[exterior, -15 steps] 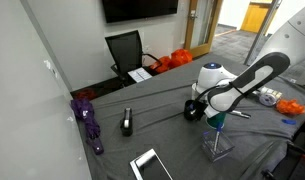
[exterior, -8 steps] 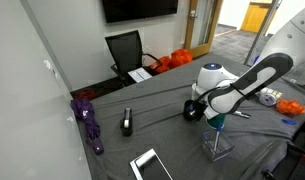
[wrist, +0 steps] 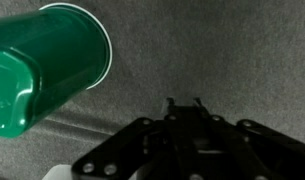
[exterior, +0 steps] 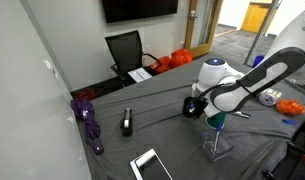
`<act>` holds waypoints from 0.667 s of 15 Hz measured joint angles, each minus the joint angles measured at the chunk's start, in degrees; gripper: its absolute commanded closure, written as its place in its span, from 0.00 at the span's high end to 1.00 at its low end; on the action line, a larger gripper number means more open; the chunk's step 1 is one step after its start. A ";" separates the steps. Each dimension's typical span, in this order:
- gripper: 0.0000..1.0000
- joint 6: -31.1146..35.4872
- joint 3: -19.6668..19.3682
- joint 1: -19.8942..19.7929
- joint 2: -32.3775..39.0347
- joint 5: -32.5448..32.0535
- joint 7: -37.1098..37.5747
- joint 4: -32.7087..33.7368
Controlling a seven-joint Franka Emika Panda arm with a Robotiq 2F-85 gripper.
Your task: Move the black cup to the right
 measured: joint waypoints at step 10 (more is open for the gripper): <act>0.05 -2.71 -0.38 0.47 -7.92 -0.76 2.34 -5.03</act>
